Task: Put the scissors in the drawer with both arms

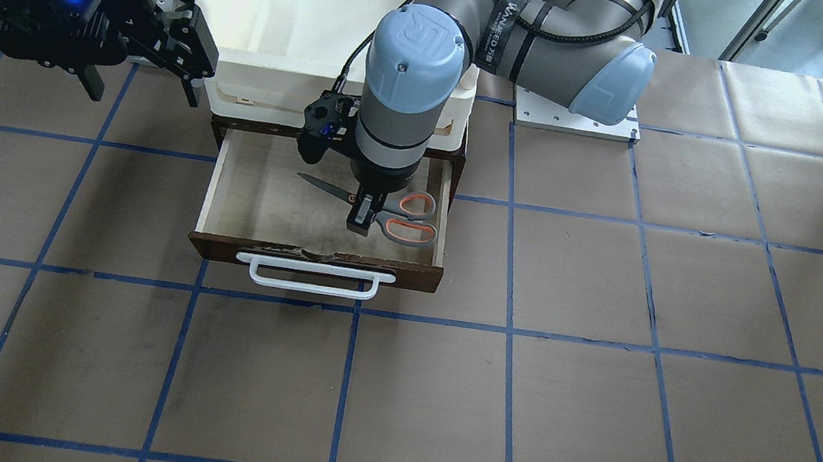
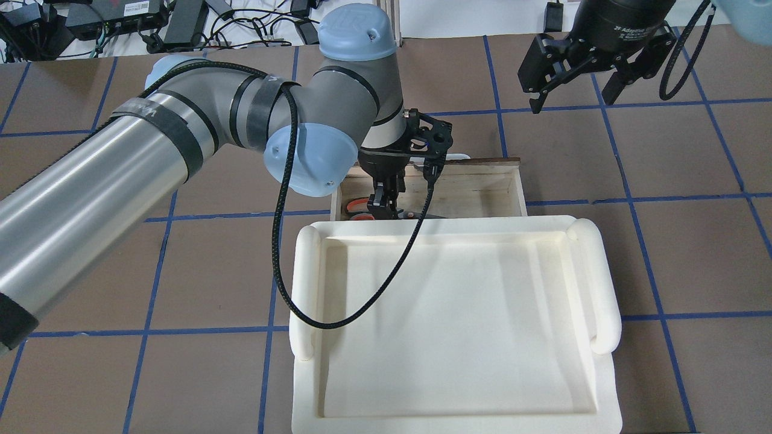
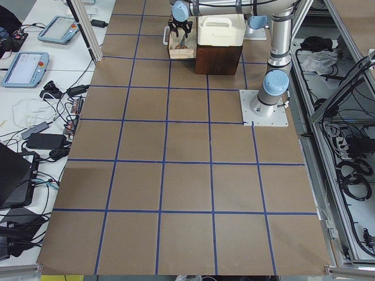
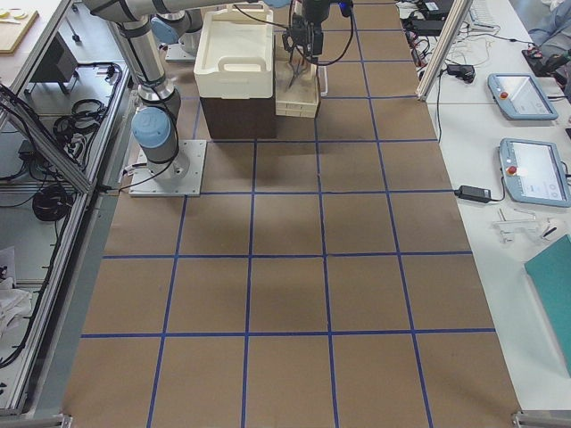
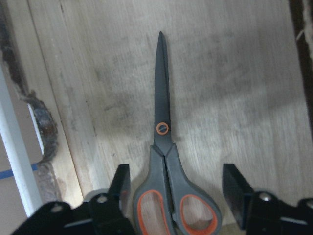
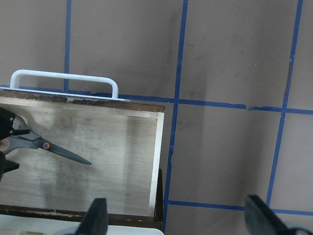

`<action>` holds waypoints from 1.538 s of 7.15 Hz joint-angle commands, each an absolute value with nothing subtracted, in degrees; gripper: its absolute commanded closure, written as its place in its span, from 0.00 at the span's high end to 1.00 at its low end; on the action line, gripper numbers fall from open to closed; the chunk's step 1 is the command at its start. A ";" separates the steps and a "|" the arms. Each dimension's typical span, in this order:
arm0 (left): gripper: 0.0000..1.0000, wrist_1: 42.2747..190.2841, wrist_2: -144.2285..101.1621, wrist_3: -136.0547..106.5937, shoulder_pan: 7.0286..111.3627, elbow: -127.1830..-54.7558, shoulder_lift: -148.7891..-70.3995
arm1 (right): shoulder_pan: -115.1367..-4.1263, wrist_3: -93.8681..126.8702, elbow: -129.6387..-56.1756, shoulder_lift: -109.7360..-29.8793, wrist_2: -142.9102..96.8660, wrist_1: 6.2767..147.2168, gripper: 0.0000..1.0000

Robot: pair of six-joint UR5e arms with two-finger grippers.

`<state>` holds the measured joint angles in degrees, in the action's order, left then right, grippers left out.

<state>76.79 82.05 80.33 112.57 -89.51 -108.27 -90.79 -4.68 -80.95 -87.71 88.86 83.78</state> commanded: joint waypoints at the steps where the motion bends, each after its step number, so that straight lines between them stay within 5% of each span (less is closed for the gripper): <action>1: 1.00 76.99 82.35 79.19 112.33 -89.39 -106.45 | -90.70 -4.75 -80.95 -87.71 88.86 83.85 1.00; 11: 1.00 84.11 92.46 13.98 91.35 -87.89 -94.31 | -90.88 -4.66 -80.95 -87.80 88.86 83.85 1.00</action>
